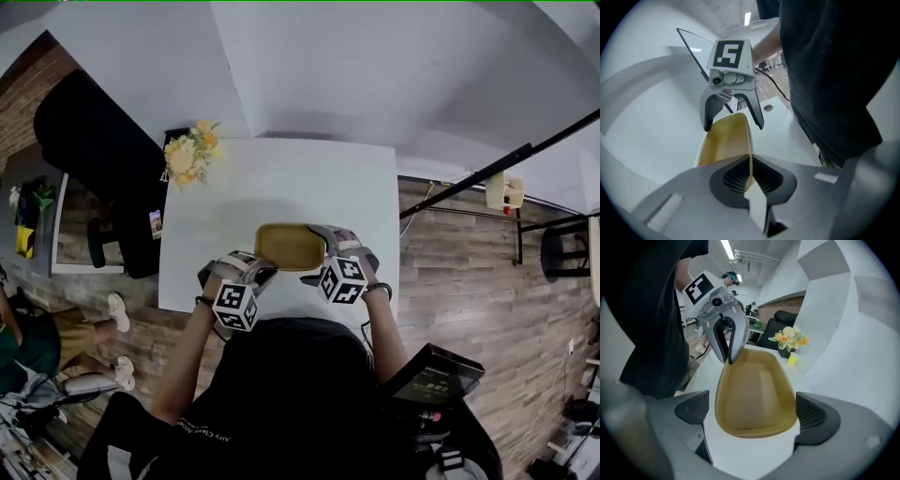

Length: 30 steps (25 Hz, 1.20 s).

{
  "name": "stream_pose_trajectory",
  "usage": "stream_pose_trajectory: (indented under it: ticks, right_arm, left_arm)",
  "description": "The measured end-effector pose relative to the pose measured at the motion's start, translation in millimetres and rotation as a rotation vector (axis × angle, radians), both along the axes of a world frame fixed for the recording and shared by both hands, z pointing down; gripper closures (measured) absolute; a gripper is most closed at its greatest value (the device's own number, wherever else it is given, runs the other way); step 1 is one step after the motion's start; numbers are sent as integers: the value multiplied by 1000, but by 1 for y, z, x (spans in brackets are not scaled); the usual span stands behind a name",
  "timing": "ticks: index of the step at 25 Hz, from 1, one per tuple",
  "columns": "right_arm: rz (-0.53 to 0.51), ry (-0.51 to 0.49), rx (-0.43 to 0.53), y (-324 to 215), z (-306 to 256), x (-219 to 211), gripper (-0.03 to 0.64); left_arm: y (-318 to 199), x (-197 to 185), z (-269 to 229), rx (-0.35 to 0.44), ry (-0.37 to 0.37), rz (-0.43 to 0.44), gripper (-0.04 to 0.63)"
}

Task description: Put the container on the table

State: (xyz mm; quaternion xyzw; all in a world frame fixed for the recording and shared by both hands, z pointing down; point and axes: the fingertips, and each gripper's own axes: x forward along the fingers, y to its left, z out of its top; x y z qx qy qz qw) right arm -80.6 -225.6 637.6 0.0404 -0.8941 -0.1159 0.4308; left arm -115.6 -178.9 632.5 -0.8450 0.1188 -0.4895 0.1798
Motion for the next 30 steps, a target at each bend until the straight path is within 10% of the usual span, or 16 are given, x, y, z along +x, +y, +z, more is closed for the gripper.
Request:
stream_pose_trajectory:
  ticks: [15, 17, 19, 20, 30]
  right_arm:
    - [61, 49, -15, 3, 13, 3, 73]
    - [63, 52, 13, 3, 12, 4, 202]
    - [56, 55, 55, 2, 12, 3, 520]
    - [39, 66, 53, 4, 16, 2, 547]
    - [-148, 109, -32, 43, 35, -21, 396]
  left_arm:
    - [13, 3, -9, 59, -5, -49, 570]
    - [13, -1, -11, 55, 5, -90, 561]
    - [12, -6, -4, 42, -7, -121, 550]
    - [12, -8, 3, 27, -19, -126, 571]
    - [19, -9, 14, -2, 8, -102, 576]
